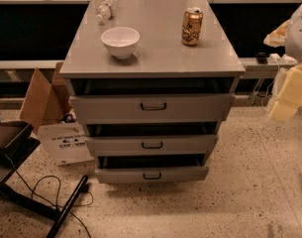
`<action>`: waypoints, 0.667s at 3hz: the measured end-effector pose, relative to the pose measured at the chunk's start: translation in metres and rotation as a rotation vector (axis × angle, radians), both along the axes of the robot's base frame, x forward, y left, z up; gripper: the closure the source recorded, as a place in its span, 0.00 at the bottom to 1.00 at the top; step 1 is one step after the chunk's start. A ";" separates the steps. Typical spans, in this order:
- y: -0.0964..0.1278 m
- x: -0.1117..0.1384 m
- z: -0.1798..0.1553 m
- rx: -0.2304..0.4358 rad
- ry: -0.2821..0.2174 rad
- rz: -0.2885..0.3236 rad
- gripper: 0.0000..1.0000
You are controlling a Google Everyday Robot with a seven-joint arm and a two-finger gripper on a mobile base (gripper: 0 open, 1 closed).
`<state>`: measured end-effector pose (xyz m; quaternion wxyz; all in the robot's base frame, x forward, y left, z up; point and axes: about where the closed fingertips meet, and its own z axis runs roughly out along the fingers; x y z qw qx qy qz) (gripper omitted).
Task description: Open middle drawer
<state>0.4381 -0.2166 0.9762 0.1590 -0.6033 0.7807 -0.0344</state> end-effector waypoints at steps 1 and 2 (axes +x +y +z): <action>0.001 0.001 0.000 0.005 -0.007 0.003 0.00; 0.014 -0.002 -0.030 0.062 -0.002 0.044 0.00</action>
Offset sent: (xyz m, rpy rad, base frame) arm 0.0103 0.0400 -0.1189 0.2035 -0.0155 0.0964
